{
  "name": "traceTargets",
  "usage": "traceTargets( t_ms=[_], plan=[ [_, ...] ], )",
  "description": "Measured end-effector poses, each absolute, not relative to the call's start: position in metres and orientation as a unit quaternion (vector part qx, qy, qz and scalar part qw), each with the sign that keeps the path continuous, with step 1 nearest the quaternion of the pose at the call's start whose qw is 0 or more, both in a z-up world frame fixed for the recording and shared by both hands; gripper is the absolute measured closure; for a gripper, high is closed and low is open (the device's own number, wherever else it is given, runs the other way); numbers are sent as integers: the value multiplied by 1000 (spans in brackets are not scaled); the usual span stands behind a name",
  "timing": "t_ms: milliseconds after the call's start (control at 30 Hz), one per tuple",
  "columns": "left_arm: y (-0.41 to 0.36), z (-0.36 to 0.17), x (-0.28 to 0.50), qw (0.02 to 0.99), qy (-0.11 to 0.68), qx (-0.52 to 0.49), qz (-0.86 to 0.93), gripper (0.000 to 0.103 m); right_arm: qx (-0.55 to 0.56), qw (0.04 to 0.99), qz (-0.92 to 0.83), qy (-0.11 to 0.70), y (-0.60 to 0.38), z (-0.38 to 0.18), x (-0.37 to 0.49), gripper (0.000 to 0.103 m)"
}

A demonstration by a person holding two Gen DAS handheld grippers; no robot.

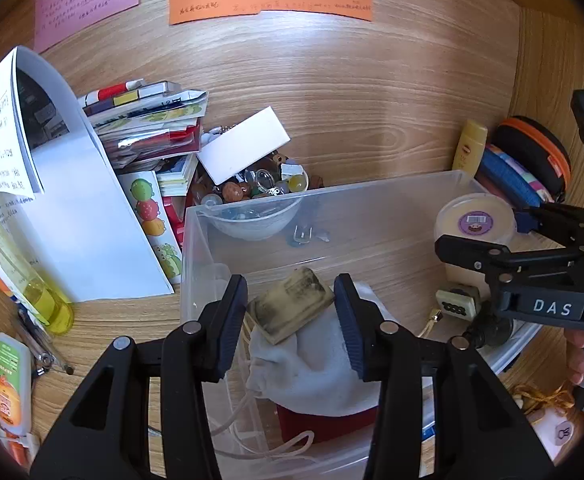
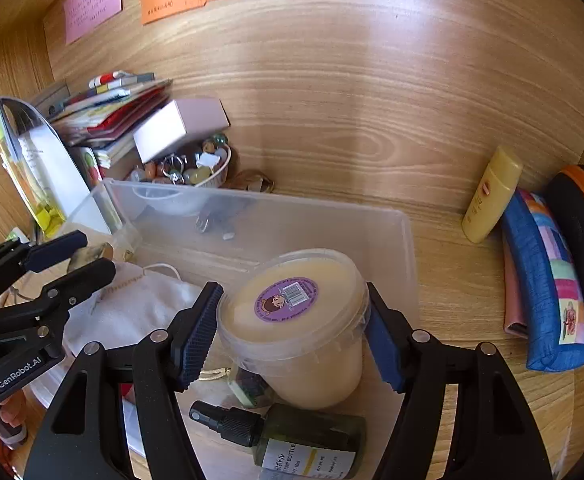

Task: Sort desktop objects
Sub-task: 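Lift and carry the cream tub and beige block over the clear box, then release the cream tub into the box with the right tool while the left tool drops the beige block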

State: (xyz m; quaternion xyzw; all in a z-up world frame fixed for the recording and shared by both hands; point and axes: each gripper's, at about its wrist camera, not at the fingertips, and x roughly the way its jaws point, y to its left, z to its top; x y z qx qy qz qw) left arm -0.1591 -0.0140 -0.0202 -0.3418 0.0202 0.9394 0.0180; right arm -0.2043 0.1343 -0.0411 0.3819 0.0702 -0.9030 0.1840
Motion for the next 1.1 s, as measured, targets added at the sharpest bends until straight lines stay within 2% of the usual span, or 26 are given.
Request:
traceTargets(
  t_ms=[100, 300, 333, 400, 467, 567, 700, 767, 867, 1100],
  plan=[
    [-11, -22, -158, 18, 29, -341, 939, 57, 381, 178, -903, 88, 130, -44, -202, 38],
    [-7, -21, -154, 21, 36, -337, 941, 47, 366, 180, -909, 89, 131, -39, -196, 37],
    [-6, -21, -154, 20, 38, -336, 941, 45, 360, 176, -912, 92, 130, -37, -195, 36],
    [-6, -21, -152, 21, 39, -335, 941, 43, 351, 173, -915, 94, 130, -34, -192, 28],
    [-5, -19, -150, 16, 41, -333, 942, 33, 345, 169, -919, 92, 130, -32, -191, 23],
    [-7, -17, -147, 15, 37, -326, 945, 28, 338, 165, -922, 92, 132, -27, -190, 23],
    [-9, -13, -145, 16, 33, -320, 947, 26, 336, 168, -923, 83, 134, -24, -188, 16],
    [-11, -11, -143, 17, 27, -318, 947, 19, 337, 166, -923, 86, 133, -24, -188, 16],
    [-11, -7, -143, 18, 21, -313, 949, 14, 339, 166, -922, 89, 134, -24, -188, 16],
    [-11, 6, -133, 31, 19, -287, 957, 10, 334, 184, -922, 66, 144, -9, -182, 16]
  ],
)
